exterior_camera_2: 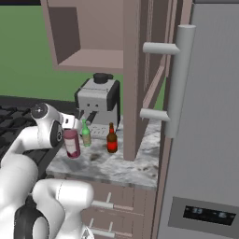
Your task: Sort all alcoholic drinks to one cabinet, and non-alcoholic drinks to the other.
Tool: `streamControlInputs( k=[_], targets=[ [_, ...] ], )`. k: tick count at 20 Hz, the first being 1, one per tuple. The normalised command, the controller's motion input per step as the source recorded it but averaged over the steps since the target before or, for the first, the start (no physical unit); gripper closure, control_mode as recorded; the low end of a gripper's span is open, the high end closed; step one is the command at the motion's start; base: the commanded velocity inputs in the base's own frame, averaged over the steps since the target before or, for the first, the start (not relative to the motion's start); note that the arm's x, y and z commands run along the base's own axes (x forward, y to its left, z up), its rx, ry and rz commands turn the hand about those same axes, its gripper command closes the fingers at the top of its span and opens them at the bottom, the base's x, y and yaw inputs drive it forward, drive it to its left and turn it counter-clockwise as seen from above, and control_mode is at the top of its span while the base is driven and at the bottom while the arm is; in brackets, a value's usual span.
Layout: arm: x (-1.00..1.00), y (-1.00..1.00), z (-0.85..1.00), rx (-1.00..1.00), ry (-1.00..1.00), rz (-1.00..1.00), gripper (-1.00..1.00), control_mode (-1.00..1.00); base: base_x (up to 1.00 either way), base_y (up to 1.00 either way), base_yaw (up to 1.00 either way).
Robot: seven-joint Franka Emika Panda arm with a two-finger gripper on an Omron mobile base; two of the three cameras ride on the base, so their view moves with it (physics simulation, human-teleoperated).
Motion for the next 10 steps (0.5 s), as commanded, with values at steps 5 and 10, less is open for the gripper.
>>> streamControlInputs(
  k=[5,10],
  targets=[
    [0.11,0.01,-0.13,0.00,0.00,0.00,-1.00,-1.00,0.00,0.00,0.00],
    [0.10,0.00,-0.12,0.00,0.00,0.00,-1.00,-1.00,0.00,0.00,0.00]
  ],
)
